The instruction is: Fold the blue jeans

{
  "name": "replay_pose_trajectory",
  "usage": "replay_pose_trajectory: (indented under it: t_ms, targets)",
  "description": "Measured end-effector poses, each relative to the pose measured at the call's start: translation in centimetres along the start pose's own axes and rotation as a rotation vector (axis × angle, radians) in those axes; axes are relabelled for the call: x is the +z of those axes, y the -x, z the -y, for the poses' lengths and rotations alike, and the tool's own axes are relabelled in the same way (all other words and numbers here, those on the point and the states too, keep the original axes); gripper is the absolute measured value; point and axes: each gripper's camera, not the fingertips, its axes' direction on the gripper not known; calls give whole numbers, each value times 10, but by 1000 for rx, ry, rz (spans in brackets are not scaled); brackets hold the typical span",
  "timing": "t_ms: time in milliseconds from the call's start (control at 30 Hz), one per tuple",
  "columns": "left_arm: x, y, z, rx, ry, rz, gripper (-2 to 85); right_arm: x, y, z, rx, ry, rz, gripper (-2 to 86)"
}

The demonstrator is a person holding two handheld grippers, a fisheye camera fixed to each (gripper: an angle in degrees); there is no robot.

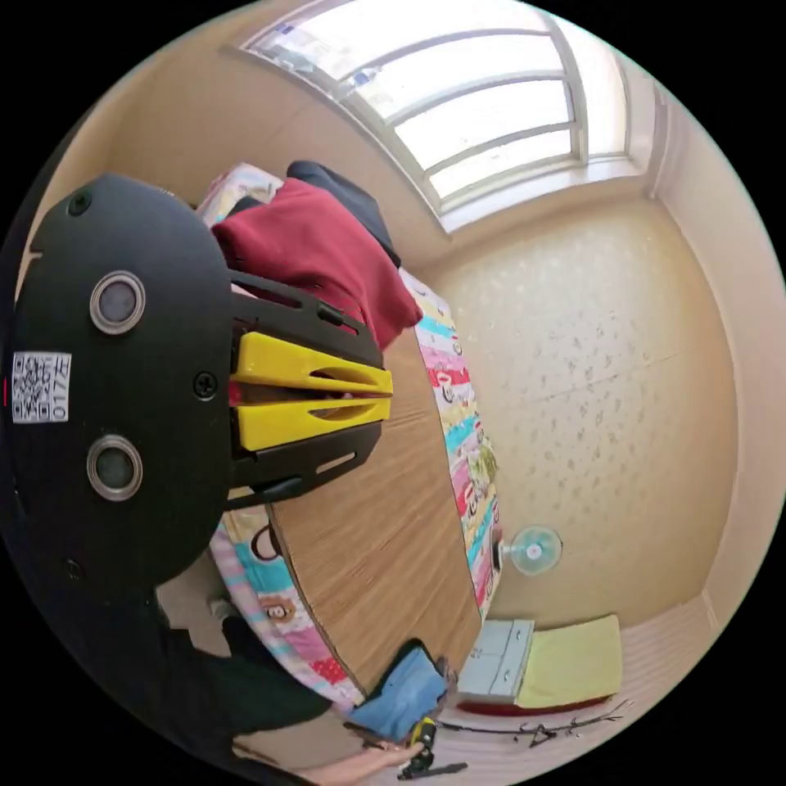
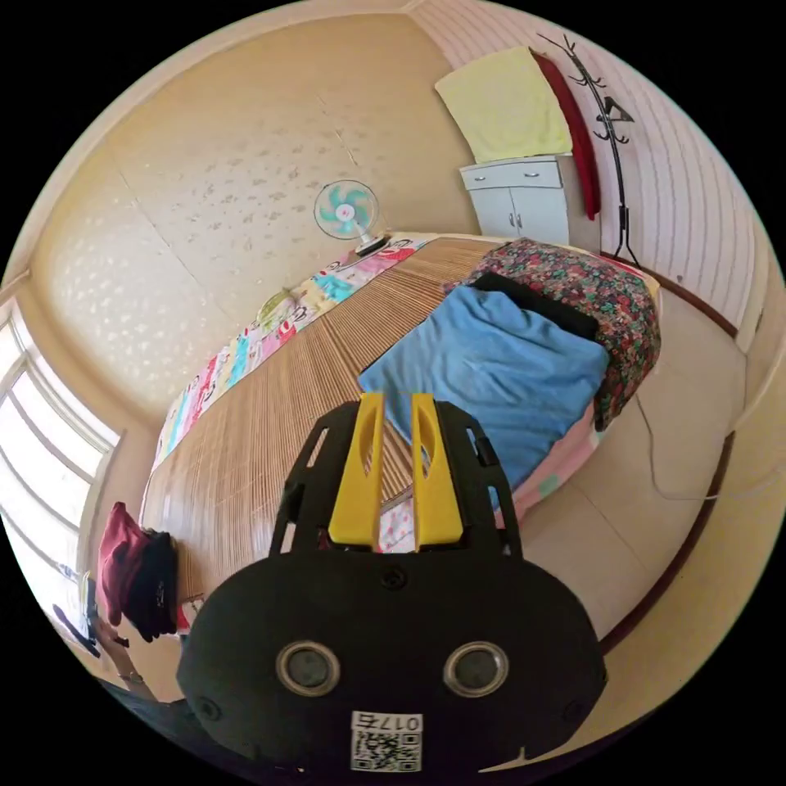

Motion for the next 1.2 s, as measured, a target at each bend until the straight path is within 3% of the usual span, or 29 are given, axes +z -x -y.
replay_pose_trajectory:
  t_ms: [33,133,200,333,533,667,767,833,1000,1100,1200]
  targets:
    - [12,0,7,-13,11,-214,-5,13,-5,2,-11,29,-42,70]
    - [47,5,16,-102,34,-636,-6,63,-13,-2,-9,149,-137,78]
    - [67,6,16,-156,68,-743,-6,94,-9,-9,-15,240,-143,74]
    - [92,17,16,-218,117,-906,-7,81,53,-21,-95,148,-202,27]
    - [105,56,11,-294,98,-1050,12,8,213,-16,-403,-71,128,8]
    - [115,68,9,-336,71,-1136,45,-16,301,-33,-556,-71,337,6]
    - [122,64,10,-329,116,-1090,48,-12,352,-75,-675,71,596,5]
    - [131,61,9,-332,149,-1083,47,4,383,-132,-805,272,783,5]
    - [158,66,6,-378,212,-1124,42,21,397,-262,-1044,709,940,8]
    - [171,68,11,-370,250,-1096,42,23,362,-269,-985,815,897,10]
    - [182,66,17,-358,254,-1105,41,19,305,-207,-789,748,966,15]
